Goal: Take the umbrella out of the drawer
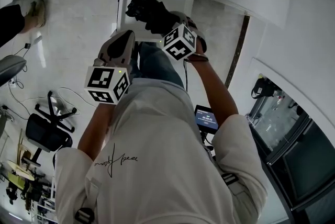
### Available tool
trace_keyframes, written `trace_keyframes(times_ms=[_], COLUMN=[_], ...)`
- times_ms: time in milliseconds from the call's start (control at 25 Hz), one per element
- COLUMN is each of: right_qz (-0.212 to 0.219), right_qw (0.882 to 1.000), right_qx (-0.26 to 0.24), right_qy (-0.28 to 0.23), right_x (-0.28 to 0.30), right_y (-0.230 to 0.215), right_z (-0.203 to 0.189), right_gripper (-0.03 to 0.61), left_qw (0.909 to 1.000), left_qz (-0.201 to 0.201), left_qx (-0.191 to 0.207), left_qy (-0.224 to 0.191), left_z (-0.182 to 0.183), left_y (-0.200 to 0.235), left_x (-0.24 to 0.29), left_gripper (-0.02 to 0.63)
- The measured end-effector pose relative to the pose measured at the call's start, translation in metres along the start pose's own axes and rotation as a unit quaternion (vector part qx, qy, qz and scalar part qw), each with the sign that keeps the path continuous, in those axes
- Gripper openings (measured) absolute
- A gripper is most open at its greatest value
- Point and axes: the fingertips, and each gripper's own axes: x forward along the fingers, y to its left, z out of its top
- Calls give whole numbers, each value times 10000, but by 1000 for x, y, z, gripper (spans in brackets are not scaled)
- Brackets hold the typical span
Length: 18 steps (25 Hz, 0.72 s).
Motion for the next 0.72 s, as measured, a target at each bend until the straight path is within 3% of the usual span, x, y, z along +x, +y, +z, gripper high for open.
trace_keyframes(times_ms=[720], right_qz=[-96], right_qw=[9991], right_qx=[299], right_qy=[-281], right_x=[-44], right_y=[-1], right_z=[13], right_gripper=[236], left_qw=[9992], left_qz=[-308], left_qx=[27], left_qy=[-261], left_z=[24], left_y=[-13], left_x=[-2], left_gripper=[17])
